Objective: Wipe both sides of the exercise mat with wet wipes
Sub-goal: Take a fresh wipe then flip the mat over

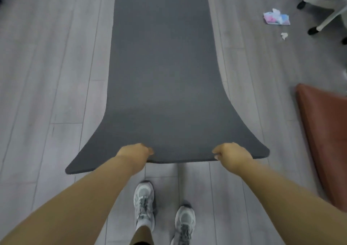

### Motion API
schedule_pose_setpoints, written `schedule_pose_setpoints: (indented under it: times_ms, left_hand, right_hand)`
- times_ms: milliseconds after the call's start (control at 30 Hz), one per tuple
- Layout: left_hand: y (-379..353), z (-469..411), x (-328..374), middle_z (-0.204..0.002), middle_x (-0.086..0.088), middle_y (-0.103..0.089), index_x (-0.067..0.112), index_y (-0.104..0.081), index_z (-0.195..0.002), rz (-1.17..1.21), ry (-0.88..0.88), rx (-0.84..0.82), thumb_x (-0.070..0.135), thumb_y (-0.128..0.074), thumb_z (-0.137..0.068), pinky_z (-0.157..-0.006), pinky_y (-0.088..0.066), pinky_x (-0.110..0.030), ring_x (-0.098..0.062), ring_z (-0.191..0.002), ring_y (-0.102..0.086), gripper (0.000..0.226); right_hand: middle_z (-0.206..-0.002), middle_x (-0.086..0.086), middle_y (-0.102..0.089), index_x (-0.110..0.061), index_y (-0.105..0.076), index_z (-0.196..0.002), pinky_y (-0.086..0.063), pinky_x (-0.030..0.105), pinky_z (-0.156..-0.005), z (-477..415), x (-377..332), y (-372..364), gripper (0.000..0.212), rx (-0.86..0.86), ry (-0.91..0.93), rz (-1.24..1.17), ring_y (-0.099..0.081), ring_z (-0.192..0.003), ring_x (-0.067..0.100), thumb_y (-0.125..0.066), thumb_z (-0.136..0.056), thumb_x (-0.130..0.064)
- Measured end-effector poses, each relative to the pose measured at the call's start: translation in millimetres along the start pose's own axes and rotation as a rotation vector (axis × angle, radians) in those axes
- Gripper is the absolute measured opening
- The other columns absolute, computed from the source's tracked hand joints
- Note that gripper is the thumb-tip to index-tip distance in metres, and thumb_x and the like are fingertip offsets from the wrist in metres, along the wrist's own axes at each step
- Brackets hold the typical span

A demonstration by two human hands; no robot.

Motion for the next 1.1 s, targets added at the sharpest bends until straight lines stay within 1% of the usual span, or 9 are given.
schedule_pose_setpoints:
  times_ms: [33, 67, 133, 233, 367, 633, 867, 1000, 1100]
  left_hand:
    - [-11, 4, 3, -0.135, -0.004, -0.047, 0.032, -0.039, -0.139, 0.001, 0.007, -0.023, 0.01, -0.045, -0.093, -0.096, -0.046, -0.041, -0.028, -0.119, -0.051, 0.051]
    - [-18, 9, 6, -0.134, -0.004, -0.048, 0.03, -0.04, -0.138, 0.002, 0.015, -0.032, 0.016, -0.048, -0.094, -0.095, -0.046, -0.041, -0.027, -0.119, -0.051, 0.047]
    - [-19, 24, 11, -0.132, -0.002, -0.05, 0.026, -0.044, -0.134, 0.005, 0.034, -0.031, 0.025, -0.05, -0.094, -0.094, -0.046, -0.04, -0.026, -0.118, -0.051, 0.041]
    - [-1, 51, 16, -0.128, -0.001, -0.052, 0.026, -0.046, -0.131, -0.004, 0.049, -0.007, 0.03, -0.048, -0.095, -0.094, -0.047, -0.041, -0.024, -0.115, -0.053, 0.037]
    - [36, 85, 20, -0.13, -0.003, -0.051, 0.024, -0.045, -0.132, -0.005, 0.053, 0.035, 0.034, -0.046, -0.096, -0.095, -0.046, -0.042, -0.026, -0.116, -0.052, 0.037]
    - [120, 178, 33, -0.133, -0.004, -0.049, 0.024, -0.046, -0.133, 0.005, 0.089, 0.117, 0.038, -0.048, -0.095, -0.096, -0.045, -0.039, -0.027, -0.117, -0.052, 0.041]
    - [187, 233, 83, -0.129, -0.002, -0.052, 0.023, -0.05, -0.129, 0.027, 0.067, 0.184, 0.04, -0.051, -0.094, -0.097, -0.045, -0.039, -0.025, -0.115, -0.053, 0.04]
    - [224, 231, 132, -0.127, -0.001, -0.053, 0.02, -0.052, -0.127, 0.007, 0.047, 0.219, 0.04, -0.051, -0.093, -0.097, -0.045, -0.04, -0.024, -0.115, -0.052, 0.039]
    - [250, 217, 177, -0.128, -0.001, -0.053, 0.02, -0.052, -0.128, -0.003, 0.05, 0.235, 0.04, -0.051, -0.093, -0.098, -0.044, -0.041, -0.024, -0.116, -0.051, 0.04]
  right_hand:
    - [-0.119, 0.005, -0.058, -0.033, -0.06, -0.113, -0.045, 0.033, -0.09, 4, -3, -11, 0.022, -0.044, -0.002, -0.023, -0.054, -0.114, 0.027, -0.047, -0.097, -0.025]
    - [-0.127, 0.005, -0.055, -0.029, -0.055, -0.125, -0.045, 0.036, -0.095, 8, -5, -17, 0.029, -0.073, -0.006, -0.043, -0.052, -0.117, 0.027, -0.048, -0.096, -0.03]
    - [-0.134, 0.005, -0.052, -0.023, -0.047, -0.134, -0.044, 0.039, -0.098, 18, -9, -19, 0.041, -0.093, -0.016, -0.084, -0.051, -0.118, 0.027, -0.05, -0.095, -0.034]
    - [-0.131, 0.005, -0.054, -0.02, -0.048, -0.133, -0.044, 0.04, -0.099, 39, -17, -2, 0.042, -0.072, 0.006, -0.103, -0.052, -0.117, 0.026, -0.051, -0.094, -0.035]
    - [-0.128, 0.006, -0.056, -0.018, -0.05, -0.13, -0.045, 0.042, -0.097, 71, -25, 37, 0.041, 0.028, 0.017, -0.102, -0.054, -0.114, 0.028, -0.051, -0.094, -0.036]
    - [-0.129, 0.007, -0.054, -0.016, -0.051, -0.129, -0.044, 0.039, -0.098, 172, -18, 108, 0.041, 0.124, -0.012, -0.151, -0.052, -0.115, 0.028, -0.055, -0.093, -0.033]
    - [-0.13, 0.003, -0.053, -0.02, -0.049, -0.131, -0.042, 0.032, -0.094, 251, 40, 150, 0.042, 0.162, -0.052, -0.241, -0.052, -0.115, 0.024, -0.055, -0.092, -0.034]
    - [-0.129, 0.003, -0.053, -0.02, -0.05, -0.129, -0.043, 0.036, -0.098, 264, 96, 169, 0.042, 0.211, -0.072, -0.241, -0.051, -0.115, 0.024, -0.055, -0.092, -0.037]
    - [-0.13, 0.002, -0.053, -0.023, -0.049, -0.13, -0.042, 0.035, -0.098, 259, 149, 183, 0.042, 0.213, -0.088, -0.239, -0.051, -0.117, 0.024, -0.054, -0.091, -0.039]
Point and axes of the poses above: each hand's wrist, its own z-axis away from the middle knuckle, its own y-axis out of the back of the hand, x = y × z, the point moved 7 cm from there along -z, towards the middle knuckle
